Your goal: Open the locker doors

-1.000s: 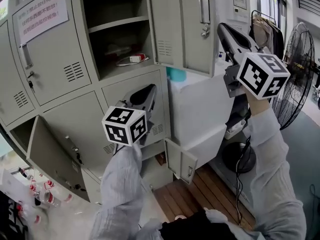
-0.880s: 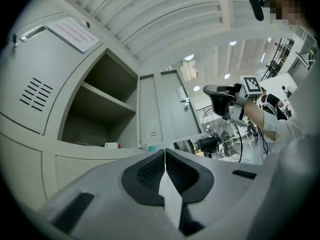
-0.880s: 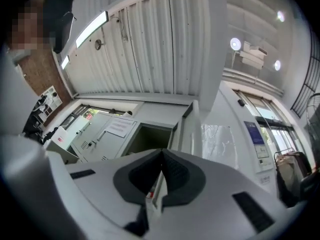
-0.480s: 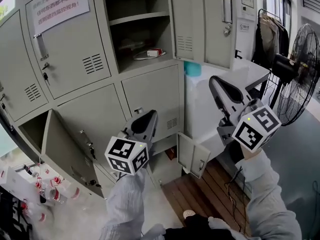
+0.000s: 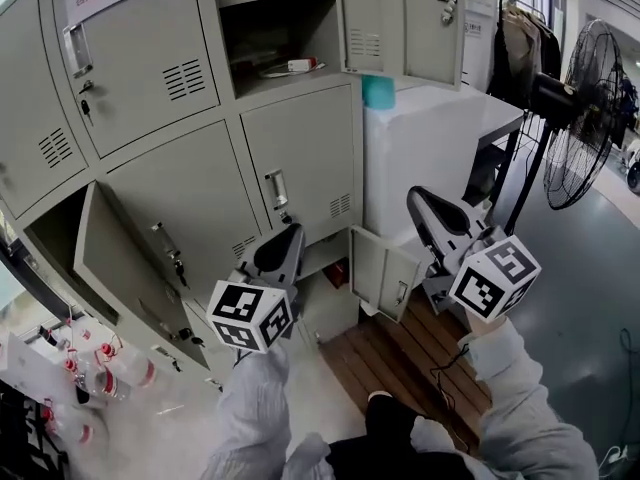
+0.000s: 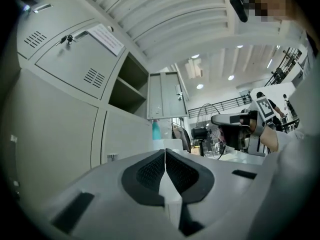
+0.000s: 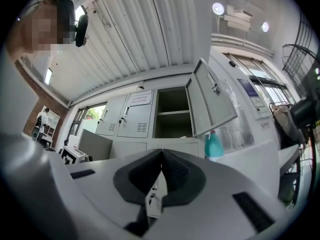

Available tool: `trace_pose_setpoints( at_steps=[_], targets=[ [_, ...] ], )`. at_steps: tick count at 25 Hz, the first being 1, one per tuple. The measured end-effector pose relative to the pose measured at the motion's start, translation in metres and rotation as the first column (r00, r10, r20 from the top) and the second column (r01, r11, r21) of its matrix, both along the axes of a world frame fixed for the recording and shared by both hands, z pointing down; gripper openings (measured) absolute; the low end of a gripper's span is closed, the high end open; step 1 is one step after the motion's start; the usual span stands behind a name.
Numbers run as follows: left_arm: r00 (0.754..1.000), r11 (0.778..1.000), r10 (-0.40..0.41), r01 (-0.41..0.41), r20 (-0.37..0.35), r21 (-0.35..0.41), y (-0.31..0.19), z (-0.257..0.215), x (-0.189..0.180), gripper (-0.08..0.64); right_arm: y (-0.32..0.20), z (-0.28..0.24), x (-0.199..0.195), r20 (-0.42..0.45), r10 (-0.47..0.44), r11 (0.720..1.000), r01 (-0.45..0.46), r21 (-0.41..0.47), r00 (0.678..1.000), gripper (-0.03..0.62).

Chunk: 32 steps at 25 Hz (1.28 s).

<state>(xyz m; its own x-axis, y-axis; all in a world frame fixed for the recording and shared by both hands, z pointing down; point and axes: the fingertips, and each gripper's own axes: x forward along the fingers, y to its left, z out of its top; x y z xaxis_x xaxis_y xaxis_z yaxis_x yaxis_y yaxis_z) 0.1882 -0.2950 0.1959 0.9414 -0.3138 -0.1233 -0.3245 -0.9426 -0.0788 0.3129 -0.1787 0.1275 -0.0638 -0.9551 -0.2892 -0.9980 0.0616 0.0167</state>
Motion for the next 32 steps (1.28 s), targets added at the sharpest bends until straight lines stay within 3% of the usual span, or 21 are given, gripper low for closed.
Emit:
trace_pose_setpoints(
  at_steps=[7,18,32],
  targets=[
    [1.0,0.999,0.019,-0.018,0.017,-0.038,0.022,0.043,-0.028,0.009,0.025,0.062,-0.022,0.094,0.04,0.998,-0.035,-0.057,0.995,0.0],
    [0.997,0.992,0.034,-0.025,0.067,-0.124,0.066,0.11,-0.086,0.009,0.052,0.142,-0.076,0.106,0.102,0.983,-0.084,-0.16,0.989,0.0],
    [0.991,0.972,-0.065,0.09,0.121,-0.216,0.119,0.169,-0.184,0.009,0.09,0.224,-0.16,0.182,0.072,0.955,-0.015,-0.297,0.981,0.002]
  ],
)
